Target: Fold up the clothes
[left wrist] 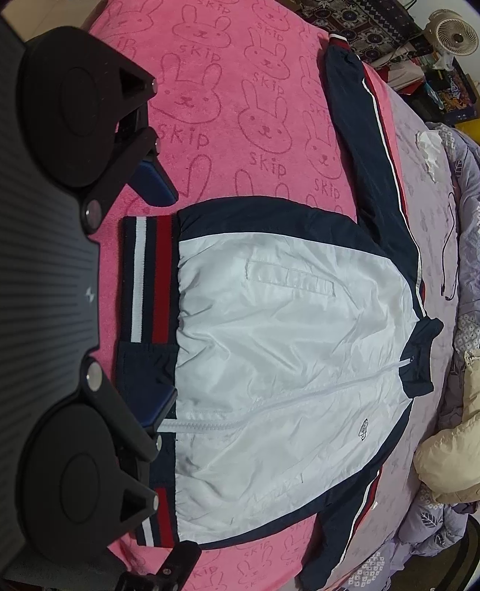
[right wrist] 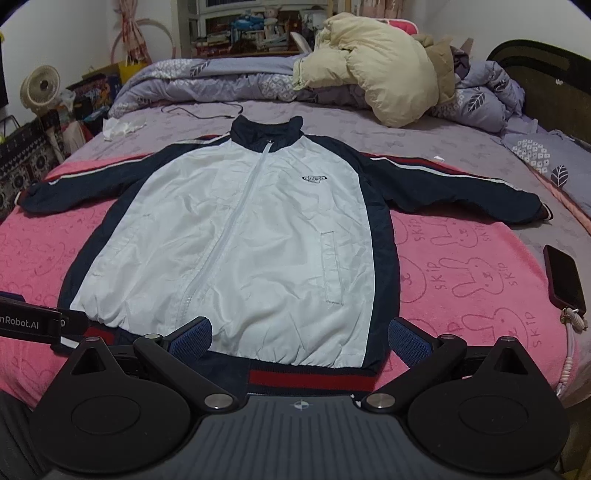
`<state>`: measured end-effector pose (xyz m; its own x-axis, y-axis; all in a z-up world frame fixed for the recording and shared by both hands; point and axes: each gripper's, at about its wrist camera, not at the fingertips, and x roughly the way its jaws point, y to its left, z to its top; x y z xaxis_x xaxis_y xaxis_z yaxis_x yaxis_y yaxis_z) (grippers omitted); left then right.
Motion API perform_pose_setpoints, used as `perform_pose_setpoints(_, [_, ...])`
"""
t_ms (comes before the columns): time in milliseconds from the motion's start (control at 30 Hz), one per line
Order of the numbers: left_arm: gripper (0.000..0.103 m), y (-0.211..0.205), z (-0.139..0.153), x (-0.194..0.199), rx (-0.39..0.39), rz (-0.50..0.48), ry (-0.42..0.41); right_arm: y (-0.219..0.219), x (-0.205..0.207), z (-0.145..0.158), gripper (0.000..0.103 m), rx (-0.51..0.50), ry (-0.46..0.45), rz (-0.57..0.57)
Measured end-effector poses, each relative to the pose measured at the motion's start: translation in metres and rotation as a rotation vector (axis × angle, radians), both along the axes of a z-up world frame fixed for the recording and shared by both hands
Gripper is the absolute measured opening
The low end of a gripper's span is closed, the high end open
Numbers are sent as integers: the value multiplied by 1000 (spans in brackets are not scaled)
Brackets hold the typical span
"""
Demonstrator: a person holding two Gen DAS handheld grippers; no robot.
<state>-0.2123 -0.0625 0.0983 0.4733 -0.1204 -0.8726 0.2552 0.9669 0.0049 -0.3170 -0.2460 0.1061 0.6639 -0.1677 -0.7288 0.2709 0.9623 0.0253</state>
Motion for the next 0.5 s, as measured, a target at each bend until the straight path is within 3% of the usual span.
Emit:
perform_pose_setpoints(133, [102, 5, 0, 7, -14, 9, -22, -2, 1, -3, 103, 6, -30, -5])
perform_pose_setpoints(233, [102, 22, 8, 20, -54, 41, -91, -4, 3, -3, 103, 5, -97, 3])
perform_pose_setpoints(367, [102, 76, 13, 61, -160, 189, -195, -7, 21, -9, 102, -3, -137, 28])
perform_pose_setpoints(500, [102, 128, -1, 119, -156, 348, -224, -9, 61, -24, 99, 23, -138, 64])
